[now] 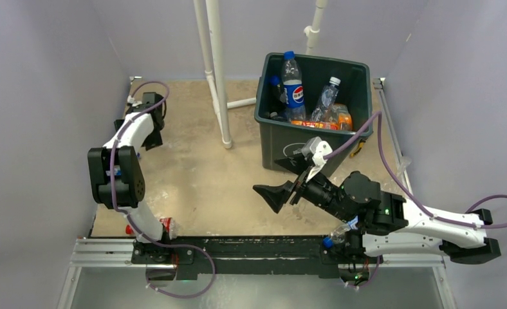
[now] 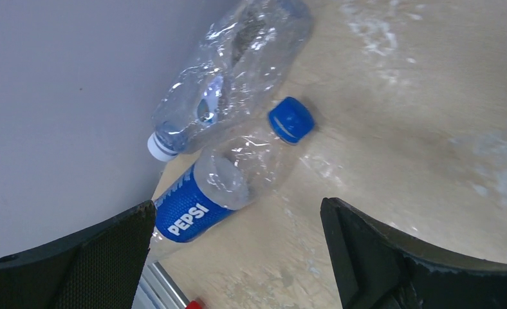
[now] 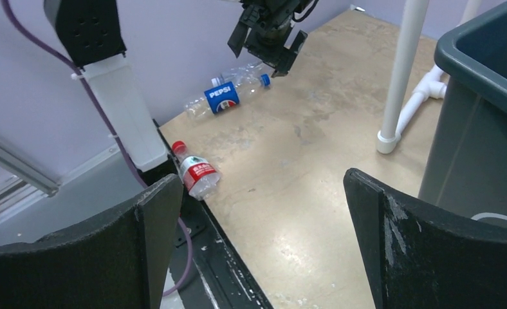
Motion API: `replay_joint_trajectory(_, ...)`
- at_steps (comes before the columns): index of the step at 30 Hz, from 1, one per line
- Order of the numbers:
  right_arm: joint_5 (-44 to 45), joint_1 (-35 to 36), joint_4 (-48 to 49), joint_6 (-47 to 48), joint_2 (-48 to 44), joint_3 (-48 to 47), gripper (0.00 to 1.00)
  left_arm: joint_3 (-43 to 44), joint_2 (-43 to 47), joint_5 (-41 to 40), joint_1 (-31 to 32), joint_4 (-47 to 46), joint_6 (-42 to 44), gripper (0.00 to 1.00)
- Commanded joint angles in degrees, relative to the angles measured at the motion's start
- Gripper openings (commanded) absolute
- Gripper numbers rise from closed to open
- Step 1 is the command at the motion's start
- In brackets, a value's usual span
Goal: Put the plastic bottles in the bin
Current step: Pick up the plastic bottle at the center of the board.
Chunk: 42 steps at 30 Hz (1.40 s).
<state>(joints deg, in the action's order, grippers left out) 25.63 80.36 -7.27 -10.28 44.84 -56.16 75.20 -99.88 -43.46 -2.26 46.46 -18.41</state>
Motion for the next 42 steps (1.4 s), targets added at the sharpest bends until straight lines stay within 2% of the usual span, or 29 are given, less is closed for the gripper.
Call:
replay_joint_trajectory(1,-3.04,0.26,3.73,-0.12,-1.47,0.25,0.99,-1.11,0.09,1.24,-5.42,0.0,-1.74,0.99)
replay_joint_trajectory(20,-1.05,0.24,1.91,-1.93,-0.03,-1.68,0.99,-10.31,-7.11,6.12,-11.57,-5.93,-1.0,0.99)
replay_joint_trajectory(24,-0.78,0.29,1.8,-2.54,0.36,-1.67,0.99,-10.84,-8.67,8.13,-12.32,-7.59,-0.92,0.96)
replay_joint_trajectory(27,-0.52,0.25,2.22,-2.59,0.88,-1.76,0.99,-10.48,-9.26,10.16,-12.33,-8.21,-0.82,0.88)
replay_joint_trajectory(32,-0.67,0.25,2.61,-2.64,2.73,-2.46,0.99,-10.85,-9.87,14.88,-12.29,-9.4,-0.92,0.61)
replay_joint_trajectory(35,-0.11,0.27,2.69,-2.47,3.72,-3.32,0.99,-11.55,-9.31,16.93,-12.33,-10.19,-0.93,0.51)
replay_joint_trajectory(42,-0.22,0.27,3.01,-2.71,5.15,-4.59,0.99,-12.27,0.3,24.89,-12.32,-11.49,-3.18,0.25)
